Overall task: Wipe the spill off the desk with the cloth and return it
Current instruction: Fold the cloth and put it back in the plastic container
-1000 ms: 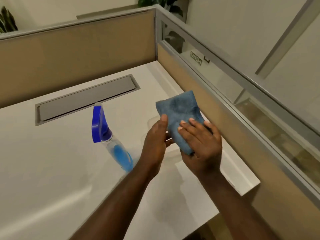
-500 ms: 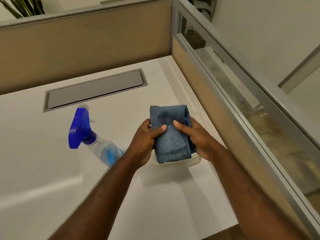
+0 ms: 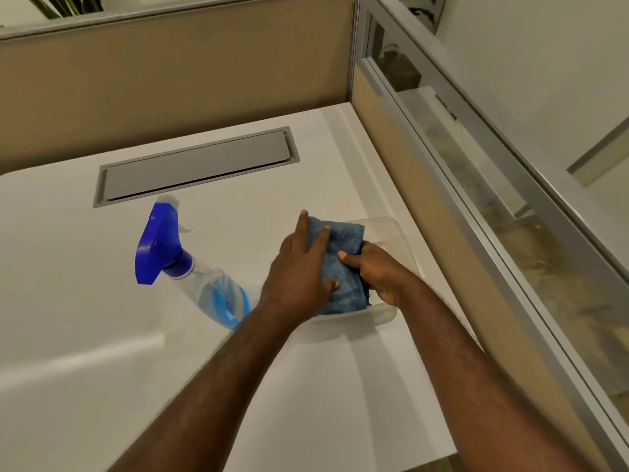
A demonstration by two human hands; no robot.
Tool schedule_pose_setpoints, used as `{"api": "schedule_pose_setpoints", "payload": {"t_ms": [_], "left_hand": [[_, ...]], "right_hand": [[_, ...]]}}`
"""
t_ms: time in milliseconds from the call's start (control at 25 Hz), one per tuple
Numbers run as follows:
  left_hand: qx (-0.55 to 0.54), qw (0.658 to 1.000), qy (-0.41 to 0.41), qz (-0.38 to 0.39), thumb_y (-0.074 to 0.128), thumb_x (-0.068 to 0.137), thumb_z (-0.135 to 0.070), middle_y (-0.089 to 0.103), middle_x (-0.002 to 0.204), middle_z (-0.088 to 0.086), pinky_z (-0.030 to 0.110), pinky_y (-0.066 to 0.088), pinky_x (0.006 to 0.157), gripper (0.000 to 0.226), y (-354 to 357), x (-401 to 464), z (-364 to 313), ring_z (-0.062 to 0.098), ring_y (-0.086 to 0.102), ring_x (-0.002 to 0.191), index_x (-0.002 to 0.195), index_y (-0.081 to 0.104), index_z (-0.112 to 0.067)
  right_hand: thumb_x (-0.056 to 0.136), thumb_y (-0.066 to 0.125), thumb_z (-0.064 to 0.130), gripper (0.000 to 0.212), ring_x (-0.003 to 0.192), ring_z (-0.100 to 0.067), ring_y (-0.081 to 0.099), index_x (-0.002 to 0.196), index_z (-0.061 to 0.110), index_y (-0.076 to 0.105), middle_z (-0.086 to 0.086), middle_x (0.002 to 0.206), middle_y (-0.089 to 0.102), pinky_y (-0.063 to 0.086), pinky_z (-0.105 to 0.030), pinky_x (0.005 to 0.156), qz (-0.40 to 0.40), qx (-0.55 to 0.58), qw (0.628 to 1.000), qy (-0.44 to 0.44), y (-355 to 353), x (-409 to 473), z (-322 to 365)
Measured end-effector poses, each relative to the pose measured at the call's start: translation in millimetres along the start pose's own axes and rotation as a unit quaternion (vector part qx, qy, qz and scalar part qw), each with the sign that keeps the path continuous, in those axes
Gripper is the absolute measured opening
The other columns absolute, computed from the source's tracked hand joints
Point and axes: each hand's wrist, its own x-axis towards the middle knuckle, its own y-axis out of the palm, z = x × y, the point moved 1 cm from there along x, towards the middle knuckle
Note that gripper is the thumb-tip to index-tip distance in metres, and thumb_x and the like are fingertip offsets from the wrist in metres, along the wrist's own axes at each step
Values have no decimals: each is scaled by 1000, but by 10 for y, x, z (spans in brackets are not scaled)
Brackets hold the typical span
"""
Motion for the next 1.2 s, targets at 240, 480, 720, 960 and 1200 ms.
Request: {"api": "schedule_pose_setpoints", "payload": {"t_ms": [240,480,720,960,1200], "left_hand": [[106,992,-9,66,48,91,-58,-24,160,-9,64,10,113,87,23,19,126,35,-12,148,152,-9,-34],[93,993,13,68,41,88,-47,-21,160,-14,68,8,111,81,15,-58,230,37,-5,148,151,-10,-40],[119,988,19,92,44,95,-44,-21,160,-14,68,4,111,77,8,-61,298,36,-7,148,151,-9,-39],[155,982,-1,109,52,94,-43,-3,163,-12,69,10,110,73,53,-32,232,38,-3,148,152,9,-36],[228,960,-36,156,57,90,-49,7,164,-9,74,5,106,71,126,41,146,41,-5,147,150,21,-38]], "right_hand": [[95,57,18,15,102,-24,66,110,18,58,-12,119,67,54,-40,90,-31,-45,998,-3,63,33,-35],[81,73,30,61,104,-26,60,130,16,40,-6,125,56,49,-36,78,-308,-307,891,-128,167,-282,-58],[84,69,32,70,146,-24,20,146,23,35,3,158,27,34,-40,110,-108,-510,822,-230,317,-452,-119],[82,71,36,84,148,-27,16,150,23,23,2,162,13,41,-48,106,-13,-583,805,-111,289,-246,-11],[86,66,27,69,144,-33,22,146,18,32,-7,162,14,44,-52,102,14,-649,759,-51,476,-66,-9]]}}
